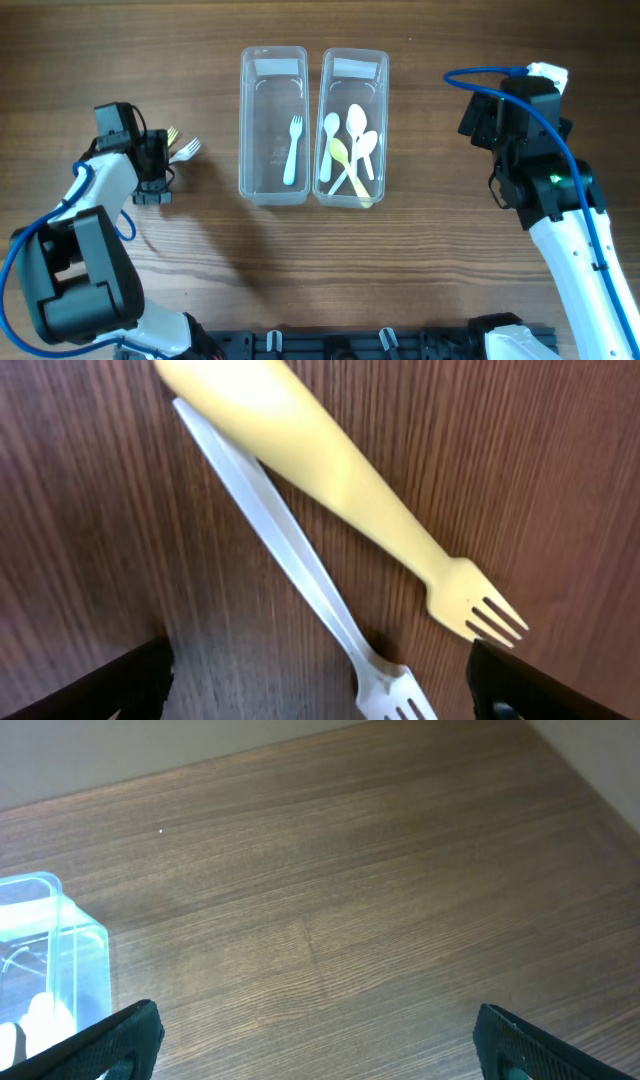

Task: Pack container
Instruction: 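Return the left gripper to the forks and align over white fork, then grasp the white fork with the left gripper and lift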

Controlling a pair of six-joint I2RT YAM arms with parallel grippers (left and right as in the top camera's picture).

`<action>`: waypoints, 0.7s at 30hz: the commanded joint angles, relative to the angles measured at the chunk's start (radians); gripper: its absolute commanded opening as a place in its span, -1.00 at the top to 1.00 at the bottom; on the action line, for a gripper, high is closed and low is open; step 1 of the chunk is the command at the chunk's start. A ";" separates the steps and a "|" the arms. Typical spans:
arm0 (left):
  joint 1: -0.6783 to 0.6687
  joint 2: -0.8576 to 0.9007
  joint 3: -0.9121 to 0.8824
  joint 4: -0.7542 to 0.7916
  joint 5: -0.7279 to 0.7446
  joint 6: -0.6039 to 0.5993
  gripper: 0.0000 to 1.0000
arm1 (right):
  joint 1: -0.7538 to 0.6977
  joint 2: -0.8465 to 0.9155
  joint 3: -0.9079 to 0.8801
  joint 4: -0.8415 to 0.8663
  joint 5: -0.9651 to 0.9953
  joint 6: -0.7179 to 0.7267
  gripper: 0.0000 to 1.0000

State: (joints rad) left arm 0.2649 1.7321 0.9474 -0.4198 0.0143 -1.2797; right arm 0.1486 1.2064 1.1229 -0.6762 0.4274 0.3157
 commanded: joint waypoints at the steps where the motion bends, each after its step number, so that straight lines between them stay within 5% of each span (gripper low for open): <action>1: 0.008 -0.091 -0.018 0.019 0.011 0.018 -0.85 | -0.002 0.002 0.014 0.002 0.017 -0.001 -0.99; 21: -0.012 -0.001 -0.018 0.202 -0.103 0.098 -0.76 | -0.002 0.002 0.014 0.002 0.017 -0.001 -0.99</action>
State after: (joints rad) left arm 0.2607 1.6665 0.9375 -0.2333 -0.0841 -1.2049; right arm 0.1486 1.2064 1.1229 -0.6762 0.4278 0.3157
